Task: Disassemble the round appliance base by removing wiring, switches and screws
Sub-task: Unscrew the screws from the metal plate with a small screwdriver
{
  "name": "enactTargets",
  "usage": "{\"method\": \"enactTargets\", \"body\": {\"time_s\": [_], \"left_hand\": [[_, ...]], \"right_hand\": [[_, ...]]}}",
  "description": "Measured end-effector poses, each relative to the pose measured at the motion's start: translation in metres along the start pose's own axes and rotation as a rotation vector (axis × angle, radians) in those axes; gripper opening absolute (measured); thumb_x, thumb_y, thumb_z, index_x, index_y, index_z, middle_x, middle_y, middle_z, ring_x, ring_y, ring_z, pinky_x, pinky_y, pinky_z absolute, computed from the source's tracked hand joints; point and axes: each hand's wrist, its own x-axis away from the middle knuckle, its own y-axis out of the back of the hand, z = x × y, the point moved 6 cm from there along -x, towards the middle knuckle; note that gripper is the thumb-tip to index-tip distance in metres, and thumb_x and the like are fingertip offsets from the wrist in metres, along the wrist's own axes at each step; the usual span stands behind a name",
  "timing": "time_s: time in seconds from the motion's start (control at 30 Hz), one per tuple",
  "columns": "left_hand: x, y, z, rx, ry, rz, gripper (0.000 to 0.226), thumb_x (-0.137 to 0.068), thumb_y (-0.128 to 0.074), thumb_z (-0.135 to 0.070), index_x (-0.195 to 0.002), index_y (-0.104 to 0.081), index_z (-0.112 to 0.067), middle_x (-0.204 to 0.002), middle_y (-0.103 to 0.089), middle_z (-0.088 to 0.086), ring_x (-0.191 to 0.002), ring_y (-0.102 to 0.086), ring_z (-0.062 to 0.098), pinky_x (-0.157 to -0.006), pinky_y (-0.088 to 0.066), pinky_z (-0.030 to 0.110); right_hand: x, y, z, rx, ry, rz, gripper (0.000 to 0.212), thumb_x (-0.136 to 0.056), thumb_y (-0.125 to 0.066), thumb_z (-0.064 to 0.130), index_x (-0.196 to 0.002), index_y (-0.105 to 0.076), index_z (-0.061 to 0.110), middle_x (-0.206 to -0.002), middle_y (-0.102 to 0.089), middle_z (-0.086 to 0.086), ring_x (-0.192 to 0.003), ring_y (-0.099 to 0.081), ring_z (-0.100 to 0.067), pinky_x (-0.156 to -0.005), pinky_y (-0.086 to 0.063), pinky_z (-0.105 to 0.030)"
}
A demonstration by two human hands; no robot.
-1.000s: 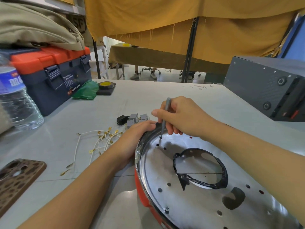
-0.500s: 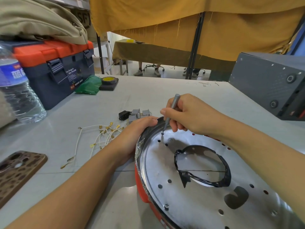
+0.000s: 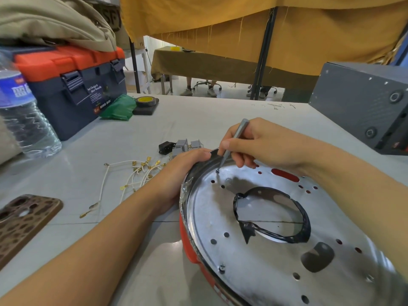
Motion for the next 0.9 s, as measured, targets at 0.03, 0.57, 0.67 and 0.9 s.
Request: {"method": "enactTargets", "body": {"time_s": [0.03,0.57,0.67,0.9], "left_hand": [[-0.003,-0.003,0.0,0.016,-0.015,-0.015,0.04,-0.1,-0.027,-0.007,-0.073,-0.054,-0.02,-0.052,-0.063,-0.01,-0.041,-0.056,-0.005,-0.047,-0.041,0.014],[0.02,-0.014,-0.016,-0.112,-0.133,0.079,0.039,-0.098,-0.02,0.0,-0.075,-0.047,-0.016,-0.036,-0.055,-0.009,-0.035,-0.052,-0.003,-0.045,-0.039,0.008],[0.028,-0.007,-0.007,-0.063,-0.133,0.074,0.039,-0.101,-0.021,-0.003,-0.072,-0.045,-0.016,-0.037,-0.053,-0.005,-0.035,-0.051,-0.001,-0.045,-0.036,0.006],[0.025,-0.017,-0.02,-0.059,-0.058,0.037,0.034,-0.098,-0.026,-0.005,-0.079,-0.054,-0.012,-0.048,-0.061,-0.004,-0.042,-0.056,0.001,-0.05,-0.043,0.013]], "right_hand": [[0.0,-0.001,0.0,-0.022,-0.005,-0.019,0.023,-0.098,-0.049,0.018,-0.085,-0.065,0.008,-0.051,-0.056,0.003,-0.046,-0.046,-0.006,-0.048,-0.042,-0.015],[-0.003,0.006,0.003,0.322,-0.04,-0.308,0.051,-0.093,-0.053,0.044,-0.053,-0.057,0.013,-0.034,-0.053,0.005,-0.035,-0.05,-0.005,-0.045,-0.048,-0.019],[-0.004,0.004,0.002,0.268,-0.052,-0.259,0.046,-0.094,-0.054,0.039,-0.055,-0.061,0.014,-0.038,-0.057,0.007,-0.04,-0.051,-0.007,-0.048,-0.049,-0.02],[-0.002,0.004,0.004,0.194,-0.018,-0.159,0.039,-0.095,-0.055,0.033,-0.07,-0.067,0.005,-0.051,-0.064,0.002,-0.041,-0.049,0.0,-0.044,-0.037,-0.008]]}}
